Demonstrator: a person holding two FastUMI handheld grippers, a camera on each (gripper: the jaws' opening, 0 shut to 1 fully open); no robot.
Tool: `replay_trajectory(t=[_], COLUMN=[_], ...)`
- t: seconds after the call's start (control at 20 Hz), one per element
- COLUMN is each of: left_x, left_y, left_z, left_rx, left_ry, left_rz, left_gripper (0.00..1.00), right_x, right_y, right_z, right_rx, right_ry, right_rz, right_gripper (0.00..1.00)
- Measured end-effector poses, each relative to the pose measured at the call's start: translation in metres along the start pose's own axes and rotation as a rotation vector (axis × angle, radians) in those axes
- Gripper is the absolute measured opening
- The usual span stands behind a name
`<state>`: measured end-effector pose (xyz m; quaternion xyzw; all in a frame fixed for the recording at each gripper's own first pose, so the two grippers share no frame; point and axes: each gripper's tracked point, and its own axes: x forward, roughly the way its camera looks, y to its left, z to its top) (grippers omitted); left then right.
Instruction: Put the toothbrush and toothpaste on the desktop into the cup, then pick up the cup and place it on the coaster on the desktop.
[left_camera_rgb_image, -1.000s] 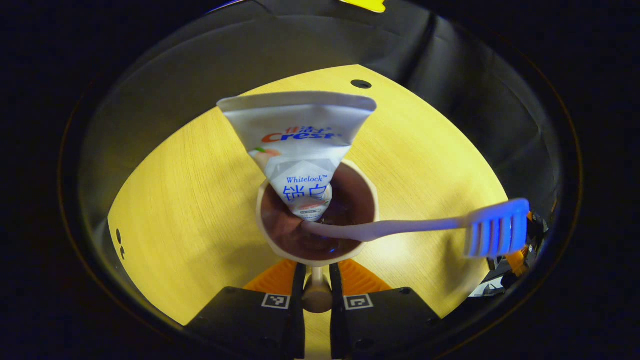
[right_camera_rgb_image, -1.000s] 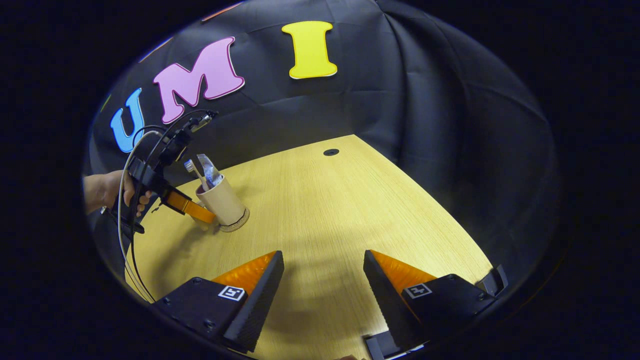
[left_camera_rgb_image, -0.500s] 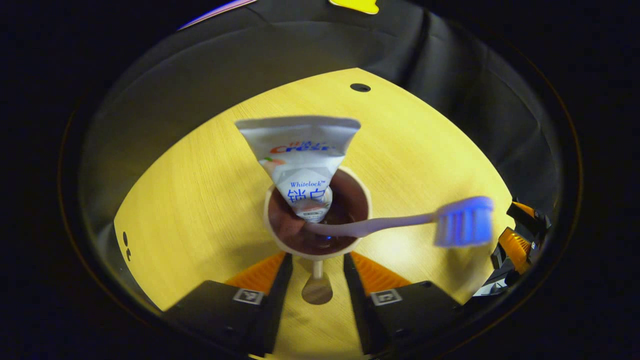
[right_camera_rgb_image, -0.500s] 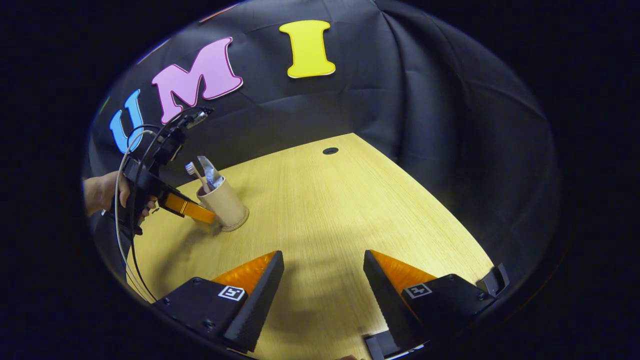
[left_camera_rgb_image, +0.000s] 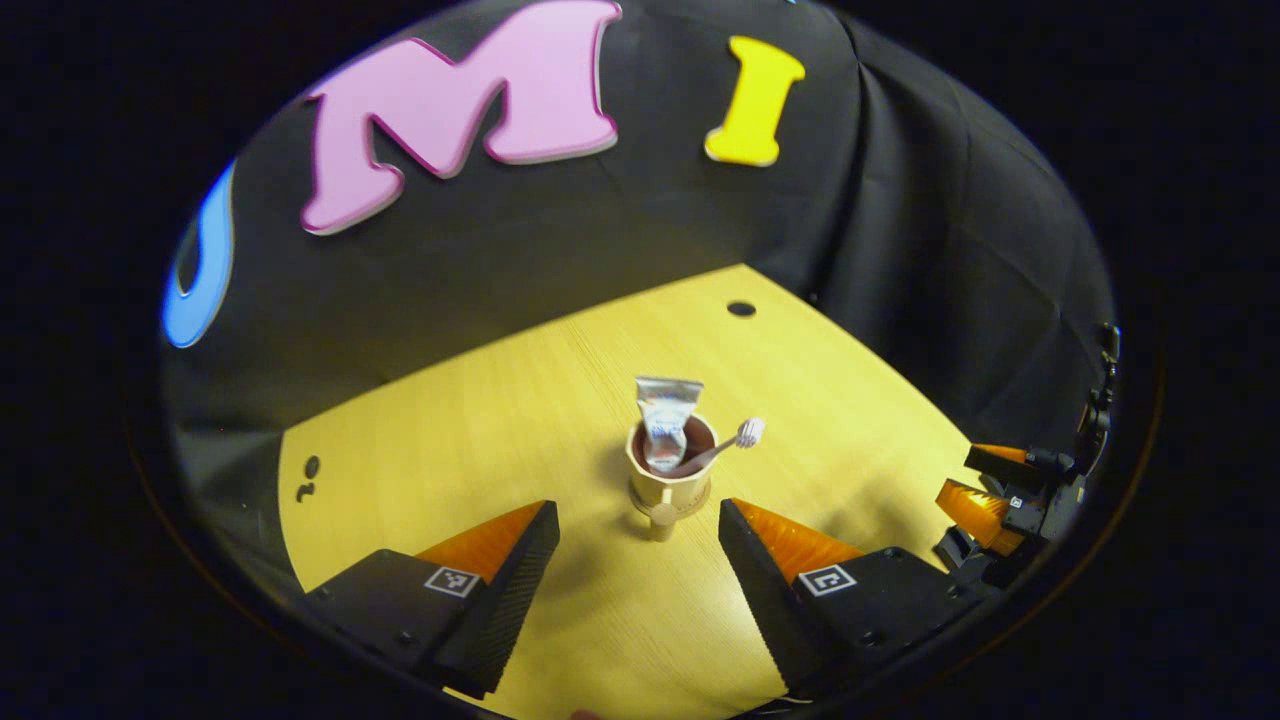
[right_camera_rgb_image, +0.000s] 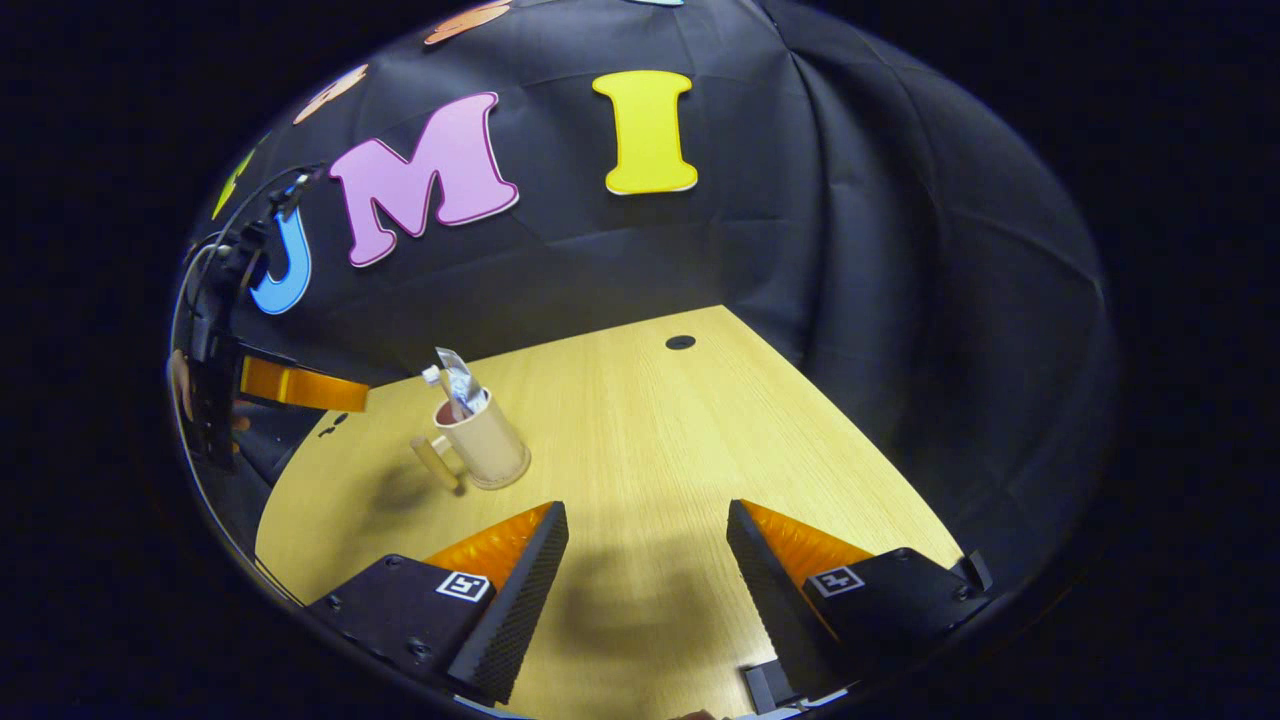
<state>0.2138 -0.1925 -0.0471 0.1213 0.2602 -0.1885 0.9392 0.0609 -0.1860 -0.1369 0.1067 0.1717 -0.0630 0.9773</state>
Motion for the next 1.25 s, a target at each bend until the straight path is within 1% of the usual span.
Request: replay_trajectory(t=[0.15,0.25,0.35,0.45,0.5,0.6,0.7,0.8,1.05,1.15,1.25], left_x=[-0.074,-0.127,-0.173,-0.21,-0.23,-0.26,-0.28,-0.293,-0.321,-0.332,-0.336], left_y=[0.02,0.027,0.038,0.04,0.038,0.027,0.022,0.017,-0.001,-0.006,-0.009], left_z=[0.007,0.005,-0.008,-0.03,-0.041,-0.061,-0.078,-0.088,-0.132,-0.14,-0.145], left_rx=[-0.047,-0.089,-0.128,-0.172,-0.2,-0.218,-0.206,-0.215,-0.313,-0.308,-0.276], left_ry=[-0.135,-0.219,-0.28,-0.312,-0.332,-0.37,-0.403,-0.451,-0.536,-0.565,-0.565], left_rz=[0.093,0.129,0.179,0.232,0.245,0.236,0.251,0.264,0.256,0.25,0.242], left_gripper=[0.99,0.99,0.99,0.99,1.0,1.0,1.0,1.0,1.0,1.0,1.0], right_x=[-0.022,-0.04,-0.058,-0.077,-0.087,-0.112,-0.143,-0.168,-0.22,-0.23,-0.232], right_y=[0.022,0.037,0.058,0.078,0.09,0.116,0.139,0.154,0.167,0.172,0.173], right_z=[0.024,0.034,0.043,0.045,0.043,0.043,0.042,0.033,0.014,0.009,0.005], right_rx=[-0.029,-0.039,-0.045,-0.062,-0.076,-0.103,-0.118,-0.123,-0.144,-0.155,-0.154], right_ry=[-0.042,-0.049,-0.059,-0.065,-0.059,-0.063,-0.087,-0.106,-0.165,-0.184,-0.18], right_rz=[0.018,0.023,0.041,0.064,0.08,0.128,0.166,0.188,0.153,0.154,0.153], right_gripper=[0.98,0.98,0.98,0.98,0.98,0.98,0.98,0.98,0.98,0.98,0.98])
